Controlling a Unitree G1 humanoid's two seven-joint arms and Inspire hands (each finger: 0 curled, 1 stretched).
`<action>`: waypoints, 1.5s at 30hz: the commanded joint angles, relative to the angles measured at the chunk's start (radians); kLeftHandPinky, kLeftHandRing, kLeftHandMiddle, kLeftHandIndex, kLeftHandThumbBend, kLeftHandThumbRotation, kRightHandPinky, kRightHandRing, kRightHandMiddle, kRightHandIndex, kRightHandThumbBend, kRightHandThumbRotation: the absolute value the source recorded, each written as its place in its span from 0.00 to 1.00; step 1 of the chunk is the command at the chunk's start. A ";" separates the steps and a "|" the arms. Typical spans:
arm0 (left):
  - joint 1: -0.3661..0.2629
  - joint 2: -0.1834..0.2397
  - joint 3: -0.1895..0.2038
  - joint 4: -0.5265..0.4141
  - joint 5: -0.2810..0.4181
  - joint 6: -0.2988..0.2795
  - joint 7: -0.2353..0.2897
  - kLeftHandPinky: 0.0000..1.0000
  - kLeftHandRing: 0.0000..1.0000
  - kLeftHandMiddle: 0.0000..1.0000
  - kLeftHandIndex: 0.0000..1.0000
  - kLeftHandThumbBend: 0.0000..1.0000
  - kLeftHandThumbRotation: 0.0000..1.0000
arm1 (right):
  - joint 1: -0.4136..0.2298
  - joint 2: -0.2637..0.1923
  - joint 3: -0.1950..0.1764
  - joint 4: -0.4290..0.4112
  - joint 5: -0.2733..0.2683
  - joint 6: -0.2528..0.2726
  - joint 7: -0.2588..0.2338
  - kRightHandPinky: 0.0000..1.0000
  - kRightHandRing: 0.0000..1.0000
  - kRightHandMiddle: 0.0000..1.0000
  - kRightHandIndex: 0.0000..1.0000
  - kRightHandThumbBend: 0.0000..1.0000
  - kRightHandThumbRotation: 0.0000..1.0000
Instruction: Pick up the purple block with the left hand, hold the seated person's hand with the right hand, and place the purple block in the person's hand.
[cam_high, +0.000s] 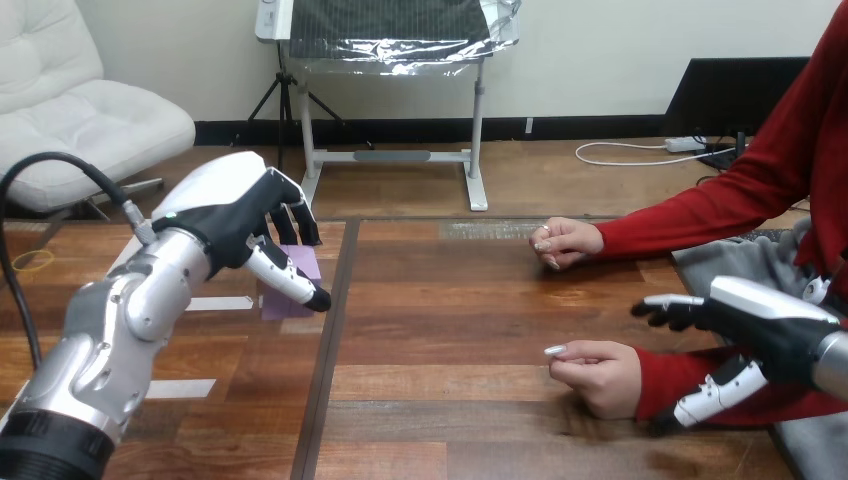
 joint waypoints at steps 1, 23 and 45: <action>-0.039 0.019 0.032 -0.052 -0.009 -0.015 0.002 0.28 0.34 0.41 0.44 0.81 0.00 | -0.108 -0.027 0.021 0.023 -0.018 0.006 -0.034 0.91 0.89 0.90 0.91 1.00 0.35; -0.033 0.018 0.047 -0.065 -0.017 -0.012 -0.004 0.25 0.31 0.39 0.43 0.82 0.00 | -0.125 -0.027 0.093 0.076 -0.099 0.014 -0.124 0.91 0.88 0.89 0.90 1.00 0.37; -0.040 0.022 0.044 -0.048 -0.026 -0.029 -0.001 0.27 0.33 0.41 0.43 0.82 0.00 | -0.116 -0.001 0.189 0.079 -0.212 0.059 -0.319 0.72 0.75 0.77 0.79 1.00 0.12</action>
